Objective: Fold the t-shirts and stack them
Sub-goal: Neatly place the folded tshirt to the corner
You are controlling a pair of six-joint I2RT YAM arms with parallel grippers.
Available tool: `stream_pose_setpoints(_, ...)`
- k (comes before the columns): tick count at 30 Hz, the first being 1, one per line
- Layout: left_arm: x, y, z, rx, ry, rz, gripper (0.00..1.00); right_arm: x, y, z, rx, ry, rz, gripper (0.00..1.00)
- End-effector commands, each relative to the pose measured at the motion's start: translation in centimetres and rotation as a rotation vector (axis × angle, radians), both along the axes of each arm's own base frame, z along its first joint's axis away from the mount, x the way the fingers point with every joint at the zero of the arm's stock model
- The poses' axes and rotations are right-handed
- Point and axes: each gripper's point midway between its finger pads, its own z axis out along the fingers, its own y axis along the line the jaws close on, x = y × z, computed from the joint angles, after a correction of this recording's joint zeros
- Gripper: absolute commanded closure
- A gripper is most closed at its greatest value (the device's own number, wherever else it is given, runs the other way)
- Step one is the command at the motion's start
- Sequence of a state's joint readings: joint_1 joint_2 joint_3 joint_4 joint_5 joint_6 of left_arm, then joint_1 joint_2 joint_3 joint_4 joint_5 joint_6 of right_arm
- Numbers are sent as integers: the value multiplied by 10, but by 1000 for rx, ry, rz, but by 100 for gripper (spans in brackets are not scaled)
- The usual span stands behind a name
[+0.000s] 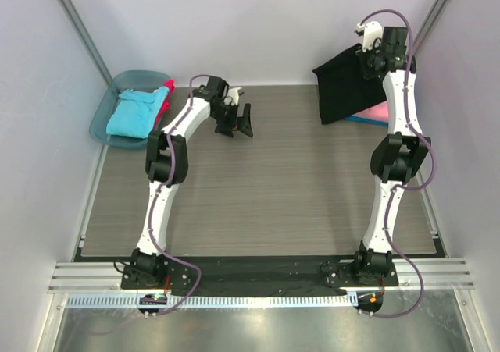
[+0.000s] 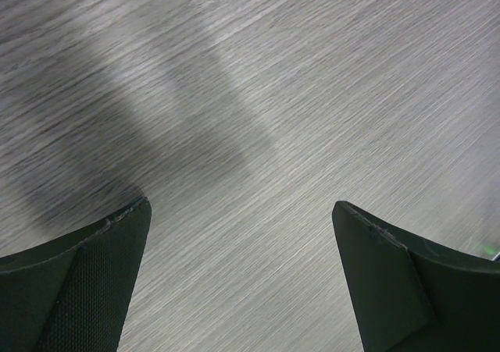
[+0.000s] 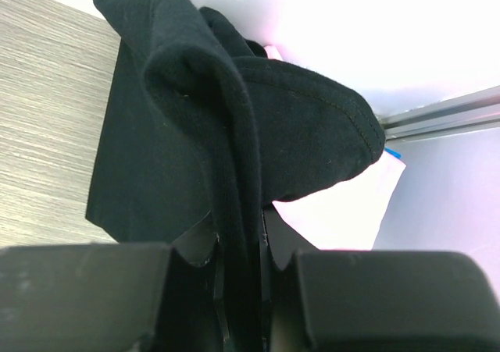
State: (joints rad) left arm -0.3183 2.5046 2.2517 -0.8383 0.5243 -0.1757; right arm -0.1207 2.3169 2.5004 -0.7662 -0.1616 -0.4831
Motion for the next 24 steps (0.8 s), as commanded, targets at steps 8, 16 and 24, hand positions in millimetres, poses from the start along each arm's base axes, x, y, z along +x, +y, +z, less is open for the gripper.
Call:
stream_pose_setpoints(8,-1,-9,-2,-34,6,-12,0,-22,-24,117,-32,-250,-52,99)
stream_pose_setpoints(16,0,-12,-1,-39,1,-16,0,-6,-62,85,-49,-215,-124,99)
stream_pose_setpoints(24,-5,-14,0,-36,6,-21,0,28,-96,31,-64,-197,-198,99)
